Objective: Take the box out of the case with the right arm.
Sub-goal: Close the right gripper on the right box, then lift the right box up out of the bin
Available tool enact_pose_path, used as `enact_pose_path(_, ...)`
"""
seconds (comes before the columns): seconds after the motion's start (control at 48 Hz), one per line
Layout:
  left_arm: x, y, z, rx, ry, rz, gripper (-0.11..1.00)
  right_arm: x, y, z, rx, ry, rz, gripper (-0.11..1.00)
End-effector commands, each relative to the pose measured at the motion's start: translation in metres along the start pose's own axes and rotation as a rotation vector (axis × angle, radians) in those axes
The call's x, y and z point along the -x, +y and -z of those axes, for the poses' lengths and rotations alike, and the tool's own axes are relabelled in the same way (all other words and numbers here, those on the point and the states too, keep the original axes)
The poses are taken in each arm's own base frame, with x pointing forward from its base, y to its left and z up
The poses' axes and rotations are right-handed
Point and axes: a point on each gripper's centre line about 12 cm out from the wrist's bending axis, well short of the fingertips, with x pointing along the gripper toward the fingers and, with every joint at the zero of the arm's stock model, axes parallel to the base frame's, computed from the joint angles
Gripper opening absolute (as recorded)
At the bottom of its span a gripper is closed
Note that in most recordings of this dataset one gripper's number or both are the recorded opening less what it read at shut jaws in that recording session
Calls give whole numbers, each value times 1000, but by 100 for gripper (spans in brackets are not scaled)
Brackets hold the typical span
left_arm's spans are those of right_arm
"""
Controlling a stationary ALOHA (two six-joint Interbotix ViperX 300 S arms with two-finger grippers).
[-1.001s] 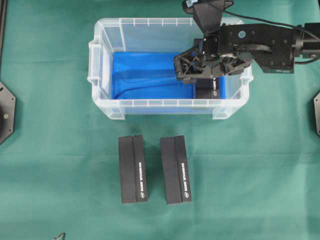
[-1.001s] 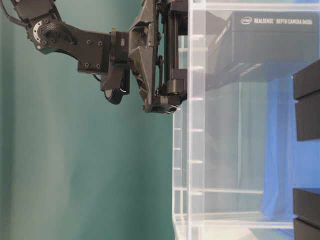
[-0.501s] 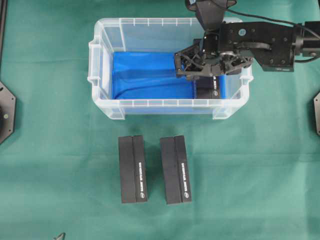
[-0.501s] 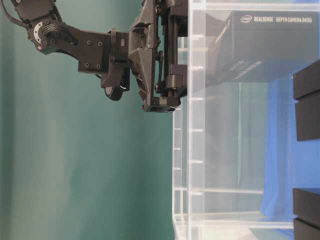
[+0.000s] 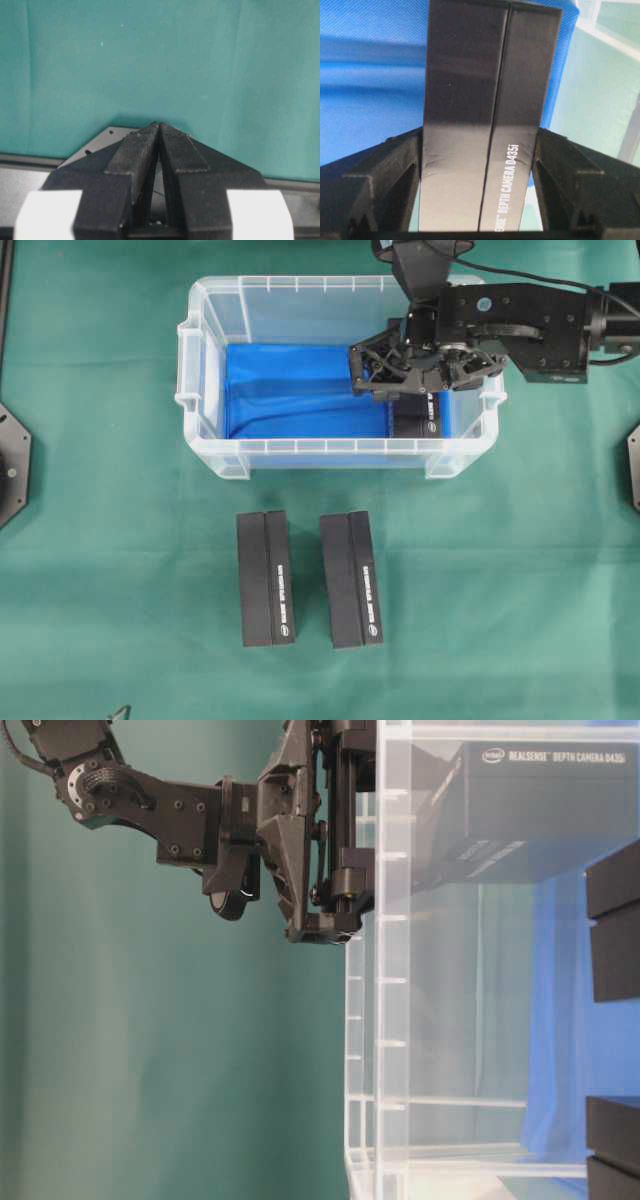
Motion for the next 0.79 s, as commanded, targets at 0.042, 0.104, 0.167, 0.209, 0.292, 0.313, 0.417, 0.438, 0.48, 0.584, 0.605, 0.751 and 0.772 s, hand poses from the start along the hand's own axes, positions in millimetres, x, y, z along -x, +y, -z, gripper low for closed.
enact_pose_path(0.042, 1, 0, -3, 1, -5, -3, 2, 12, 5, 0, 4, -2, -20, 65)
enact_pose_path(0.104, 1, 1, -3, 2, -7, -4, 2, 18, 7, 0, 3, -3, -20, 65)
enact_pose_path(0.167, 1, 0, -3, 1, -7, -3, 2, 26, 9, -2, 2, -6, -21, 65)
enact_pose_path(0.209, 1, 0, -3, 1, -8, -3, 2, 32, 10, -3, 0, -10, -25, 65)
enact_pose_path(0.292, 1, 0, -3, 1, -8, -3, 2, 46, 13, -6, 0, -24, -39, 65)
enact_pose_path(0.313, 1, 0, -3, 1, -8, -3, 2, 50, 14, -7, -1, -26, -43, 65)
enact_pose_path(0.417, 1, 0, -3, 1, -8, -3, 2, 73, 16, -12, -8, -42, -63, 65)
enact_pose_path(0.438, 1, 0, -3, 1, -8, -3, 2, 77, 16, -12, -8, -44, -64, 65)
enact_pose_path(0.48, 1, 0, -3, 1, -7, -3, 2, 85, 16, -13, -11, -47, -61, 65)
enact_pose_path(0.584, 1, 1, -3, 1, -8, -4, 2, 108, 16, -16, -17, -59, -56, 65)
enact_pose_path(0.605, 1, 0, -3, 1, -8, -3, 2, 111, 16, -16, -17, -61, -53, 65)
enact_pose_path(0.751, 1, 0, -3, 1, -8, -3, 2, 136, 17, -16, -21, -66, -45, 65)
enact_pose_path(0.772, 2, 0, -3, 1, -10, -3, 2, 141, 17, -16, -23, -66, -44, 65)
